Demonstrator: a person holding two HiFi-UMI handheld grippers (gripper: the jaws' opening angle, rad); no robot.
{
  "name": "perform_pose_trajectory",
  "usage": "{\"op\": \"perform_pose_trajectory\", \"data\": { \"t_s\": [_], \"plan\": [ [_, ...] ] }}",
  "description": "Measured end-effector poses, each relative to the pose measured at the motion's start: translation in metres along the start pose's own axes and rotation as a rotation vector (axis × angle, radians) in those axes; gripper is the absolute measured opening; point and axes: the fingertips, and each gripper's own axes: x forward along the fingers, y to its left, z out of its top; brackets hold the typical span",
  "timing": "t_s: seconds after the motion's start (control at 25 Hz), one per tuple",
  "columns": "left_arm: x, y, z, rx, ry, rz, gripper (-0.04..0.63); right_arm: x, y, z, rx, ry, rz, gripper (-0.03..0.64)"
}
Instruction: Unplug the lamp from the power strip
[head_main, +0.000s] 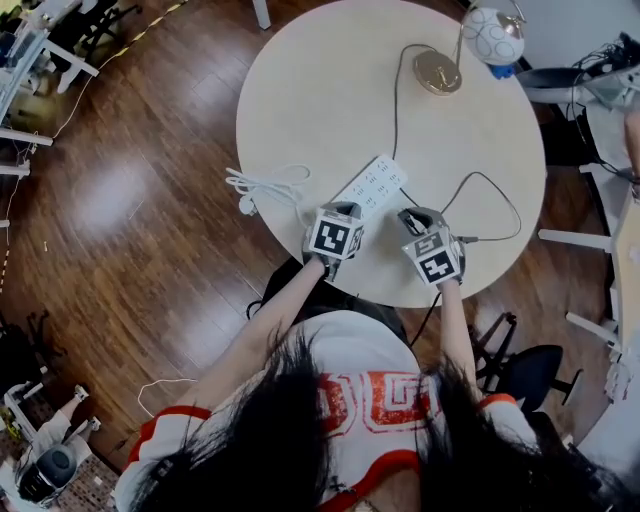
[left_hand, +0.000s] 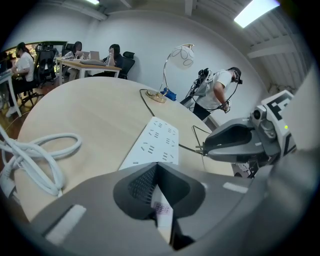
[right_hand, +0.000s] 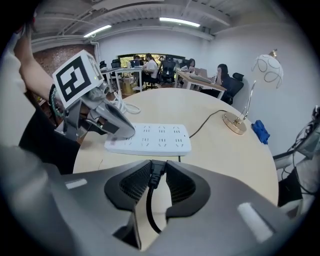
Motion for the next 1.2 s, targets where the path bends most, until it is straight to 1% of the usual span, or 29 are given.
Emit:
{"op": "perform_pose_trajectory", "data": {
  "t_s": [0.04, 0.08, 0.12, 0.2, 0.32, 0.4, 0.52, 0.6, 0.64, 0.76, 0.88, 0.92, 1.04, 1.2],
  "plan": [
    [0.0, 0.0, 0.0, 0.003, 0.002, 0.0, 0.0, 0.002, 0.005, 0.0, -0.017, 0.004, 0.007, 0.118],
    [0.001, 0.0, -0.001, 0.008, 0.003, -0.001, 0.0, 0.004, 0.01, 0.001, -0.026, 0.006, 0.018, 0.159],
    [0.001, 0.0, -0.001, 0.014, 0.004, 0.0, 0.0, 0.004, 0.014, 0.003, -0.026, 0.002, 0.026, 0.175],
    [0.001, 0.0, -0.001, 0.023, 0.004, 0.0, 0.0, 0.003, 0.018, 0.008, -0.007, -0.023, 0.023, 0.178],
    [0.001, -0.001, -0.002, 0.036, 0.004, -0.002, 0.0, -0.005, 0.017, 0.016, 0.042, -0.08, -0.004, 0.178],
    [0.001, -0.002, -0.003, 0.042, 0.006, -0.004, 0.0, -0.013, 0.016, 0.02, 0.07, -0.121, -0.037, 0.158],
    [0.0, 0.0, -0.002, 0.054, 0.009, -0.006, 0.0, -0.023, 0.012, 0.026, 0.096, -0.166, -0.107, 0.062],
    [0.001, 0.002, -0.001, 0.063, 0.013, -0.008, 0.0, -0.027, 0.009, 0.029, 0.107, -0.179, -0.151, 0.014],
    [0.001, 0.003, 0.0, 0.067, 0.015, -0.009, 0.0, -0.029, 0.009, 0.03, 0.113, -0.186, -0.168, 0.002],
    [0.002, 0.005, -0.001, 0.071, 0.028, -0.021, 0.0, -0.038, 0.01, 0.032, 0.152, -0.217, -0.2, 0.002],
    [-0.004, 0.006, -0.002, 0.081, 0.058, -0.041, 0.0, -0.045, 0.013, 0.035, 0.208, -0.256, -0.207, 0.002],
    [-0.008, 0.005, 0.0, 0.091, 0.054, -0.05, 0.0, -0.047, 0.014, 0.037, 0.227, -0.27, -0.21, 0.002],
    [-0.028, -0.009, 0.018, 0.118, -0.015, -0.106, 0.0, -0.052, 0.015, 0.042, 0.279, -0.305, -0.218, 0.002],
    [-0.064, -0.026, 0.041, 0.127, -0.102, -0.172, 0.0, -0.055, 0.023, 0.054, 0.328, -0.359, -0.201, 0.002]
  ]
}}
